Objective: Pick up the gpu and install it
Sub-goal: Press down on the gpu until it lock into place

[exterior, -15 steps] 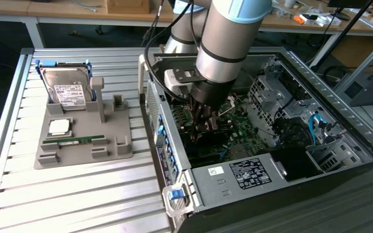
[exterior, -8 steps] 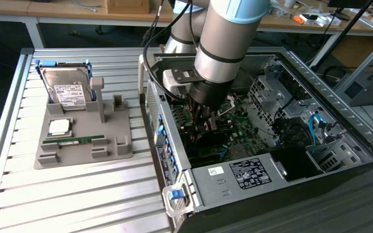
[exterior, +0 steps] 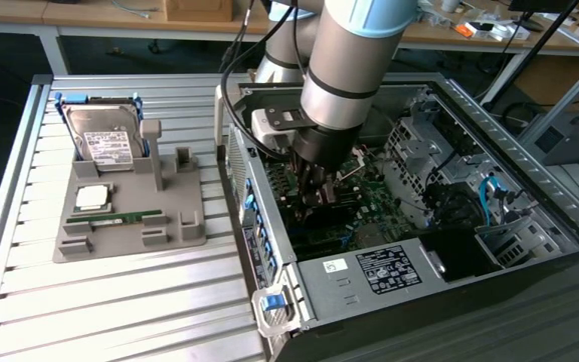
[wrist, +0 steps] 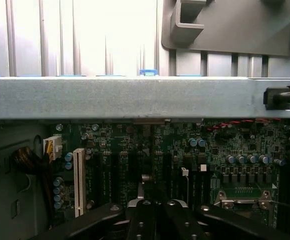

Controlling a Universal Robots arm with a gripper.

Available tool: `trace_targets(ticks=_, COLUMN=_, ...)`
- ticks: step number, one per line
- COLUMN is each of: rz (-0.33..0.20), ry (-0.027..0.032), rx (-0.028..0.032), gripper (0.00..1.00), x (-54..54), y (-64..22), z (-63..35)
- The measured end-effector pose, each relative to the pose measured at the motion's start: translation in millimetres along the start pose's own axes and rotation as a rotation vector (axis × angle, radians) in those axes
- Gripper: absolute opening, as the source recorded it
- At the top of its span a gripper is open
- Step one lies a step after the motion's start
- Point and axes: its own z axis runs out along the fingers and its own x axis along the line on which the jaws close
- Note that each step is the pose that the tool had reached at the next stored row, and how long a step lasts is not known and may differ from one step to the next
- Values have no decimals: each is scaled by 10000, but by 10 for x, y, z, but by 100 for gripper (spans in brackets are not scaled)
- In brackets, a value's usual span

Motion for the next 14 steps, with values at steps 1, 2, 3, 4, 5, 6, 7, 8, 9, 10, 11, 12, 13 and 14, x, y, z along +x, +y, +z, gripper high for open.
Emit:
trace_targets(ticks=1, rz=0, ry=1, rx=0, gripper=10, x=0, y=0, z=1)
trace_targets(ticks=2, rz=0, ry=0, rx=0, gripper=10, x=0, y=0, z=3)
trace_targets(ticks=3, rz=-1, ry=2, rx=-1, gripper=10, x=0, y=1, z=5)
trace_targets(ticks=4, rz=-1, ry=4, rx=0, gripper=10, x=0, y=1, z=8)
trace_targets(ticks=5, rz=0, ry=5, rx=0, gripper=10, x=0, y=2, z=12)
trace_targets(ticks=6, rz=0, ry=1, rx=5, gripper=10, x=-1, y=2, z=18)
trace_targets(ticks=7, rz=-1, ry=4, rx=7, gripper=10, x=-1, y=1, z=24)
trace_targets(ticks=8, rz=-1, ry=14, rx=3, gripper=10, x=0, y=1, z=25)
trace_targets(ticks=9, rz=-2, ry=20, rx=1, gripper=10, x=0, y=1, z=28)
trace_targets(ticks=10, rz=-1, ry=25, rx=0, gripper=10, x=0, y=2, z=31)
trace_targets(ticks=11, rz=-1, ry=29, rx=-1, gripper=10, x=1, y=2, z=32)
trace_targets(ticks=12, rz=0, ry=29, rx=-1, gripper=10, x=1, y=2, z=33)
trace_targets(ticks=13, rz=0, ry=28, rx=-1, gripper=10, x=1, y=2, z=34)
trace_targets(ticks=14, rz=0, ry=26, rx=0, gripper=10, x=0, y=2, z=34)
